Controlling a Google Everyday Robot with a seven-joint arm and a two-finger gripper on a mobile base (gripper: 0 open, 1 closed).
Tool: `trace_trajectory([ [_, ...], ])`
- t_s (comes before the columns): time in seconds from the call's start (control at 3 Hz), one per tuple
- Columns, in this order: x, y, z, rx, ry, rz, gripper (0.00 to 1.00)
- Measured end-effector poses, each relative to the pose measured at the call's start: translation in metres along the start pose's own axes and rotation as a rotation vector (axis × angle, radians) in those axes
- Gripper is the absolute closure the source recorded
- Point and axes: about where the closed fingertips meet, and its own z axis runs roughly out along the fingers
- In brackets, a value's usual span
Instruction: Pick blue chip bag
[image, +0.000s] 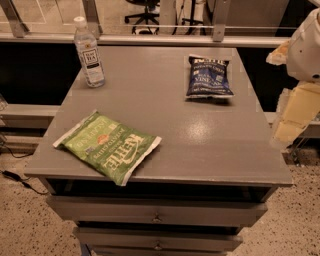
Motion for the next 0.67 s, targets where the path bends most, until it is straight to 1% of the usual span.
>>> trace_trajectory([
  [0.33,0.0,0.0,0.0,0.0,0.0,0.0,0.0],
  [0.67,-0.006,-0.012,0.02,0.006,-0.04,0.005,0.0],
])
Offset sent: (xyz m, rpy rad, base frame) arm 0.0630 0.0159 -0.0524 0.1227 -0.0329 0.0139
